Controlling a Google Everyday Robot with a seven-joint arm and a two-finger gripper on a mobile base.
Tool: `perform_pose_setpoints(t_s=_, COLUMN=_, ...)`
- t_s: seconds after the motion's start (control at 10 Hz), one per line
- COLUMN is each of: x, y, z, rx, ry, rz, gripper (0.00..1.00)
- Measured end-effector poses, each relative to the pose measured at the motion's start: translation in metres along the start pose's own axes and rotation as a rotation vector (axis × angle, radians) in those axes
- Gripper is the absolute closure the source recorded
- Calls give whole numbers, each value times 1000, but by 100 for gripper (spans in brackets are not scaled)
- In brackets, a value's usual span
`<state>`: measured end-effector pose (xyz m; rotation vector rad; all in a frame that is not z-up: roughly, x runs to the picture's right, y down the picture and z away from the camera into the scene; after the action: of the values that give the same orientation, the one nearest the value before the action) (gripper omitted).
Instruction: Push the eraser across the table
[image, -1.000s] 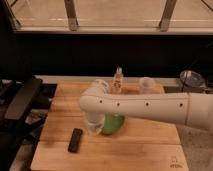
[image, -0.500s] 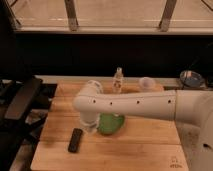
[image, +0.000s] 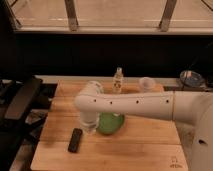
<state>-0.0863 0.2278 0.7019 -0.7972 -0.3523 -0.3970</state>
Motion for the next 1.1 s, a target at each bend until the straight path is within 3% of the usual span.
perform_pose_setpoints(t_s=0.4, x=10, y=-2, z=54, rx=-67, ry=-71, rz=15, gripper=100)
perform_pose_setpoints(t_s=0.6, x=25, y=-1, z=78, rx=-117, ry=-105, rz=73, gripper=92)
perform_pose_setpoints(t_s=0.7, x=34, y=4, z=88, rx=-126, ry=-97, rz=80, gripper=92)
perform_pose_setpoints(t_s=0.9, x=35, y=1, z=97, rx=-110, ry=-89, rz=60, gripper=94)
perform_pose_setpoints(t_s=1.1, x=19, y=-8, z=88, rx=-108, ry=-86, rz=46, gripper=94)
